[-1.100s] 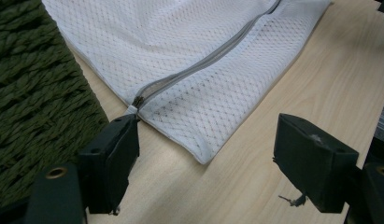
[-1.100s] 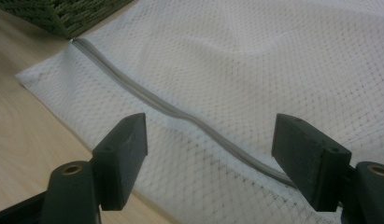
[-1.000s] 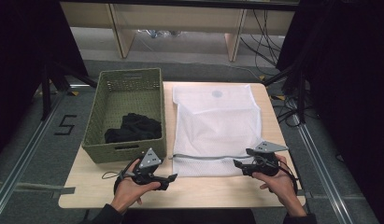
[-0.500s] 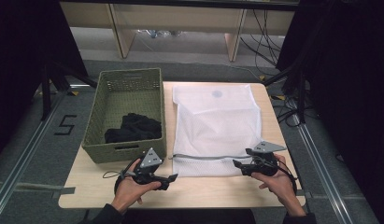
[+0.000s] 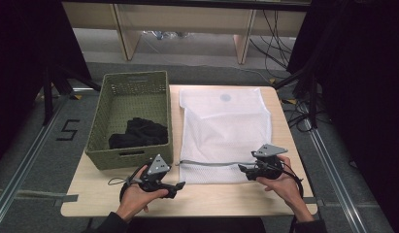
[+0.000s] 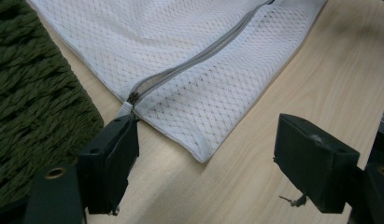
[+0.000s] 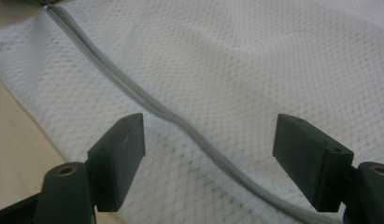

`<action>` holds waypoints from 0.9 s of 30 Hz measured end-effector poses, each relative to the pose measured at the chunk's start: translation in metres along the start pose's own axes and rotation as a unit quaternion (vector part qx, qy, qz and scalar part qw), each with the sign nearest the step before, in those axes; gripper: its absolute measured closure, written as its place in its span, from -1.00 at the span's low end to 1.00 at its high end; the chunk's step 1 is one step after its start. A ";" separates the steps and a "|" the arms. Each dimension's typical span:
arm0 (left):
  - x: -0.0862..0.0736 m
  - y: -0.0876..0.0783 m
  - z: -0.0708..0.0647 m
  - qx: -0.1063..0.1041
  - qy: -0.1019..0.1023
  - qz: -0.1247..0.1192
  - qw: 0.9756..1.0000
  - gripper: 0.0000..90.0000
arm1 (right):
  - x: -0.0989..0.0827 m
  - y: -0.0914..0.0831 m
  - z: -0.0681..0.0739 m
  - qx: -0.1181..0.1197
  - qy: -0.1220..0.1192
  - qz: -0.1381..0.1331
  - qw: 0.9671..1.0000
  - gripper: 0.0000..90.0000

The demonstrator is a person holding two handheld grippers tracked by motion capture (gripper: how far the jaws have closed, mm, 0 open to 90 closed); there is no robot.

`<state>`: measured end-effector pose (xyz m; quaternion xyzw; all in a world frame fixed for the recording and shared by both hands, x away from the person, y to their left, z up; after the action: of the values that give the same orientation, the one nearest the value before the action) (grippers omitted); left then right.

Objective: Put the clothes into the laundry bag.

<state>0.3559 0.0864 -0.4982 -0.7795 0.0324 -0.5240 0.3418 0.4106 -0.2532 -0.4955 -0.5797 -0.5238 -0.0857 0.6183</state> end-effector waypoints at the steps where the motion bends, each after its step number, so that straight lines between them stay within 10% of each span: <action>1: 0.000 0.001 -0.001 0.000 -0.007 -0.001 1.000 -0.51 | 0.002 0.002 0.000 0.004 0.001 0.000 1.000 -0.44; 27: -0.002 0.002 0.002 0.003 0.005 0.022 1.000 -0.51 | 0.027 0.067 0.022 0.027 -0.086 0.061 0.994 -0.41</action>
<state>0.3575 0.0869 -0.5012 -0.7750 0.0493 -0.5203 0.3554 0.4581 -0.2008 -0.5221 -0.5987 -0.5407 0.0163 0.5907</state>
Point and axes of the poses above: each handheld gripper's, and its own axes: y roughly forward along the jaws, x roughly out of its top, z roughly to its left, the point moved 3 cm from there along y, roughly forward along the jaws, and after that the axes turned 12 degrees about -x, right-handed, at the moved point
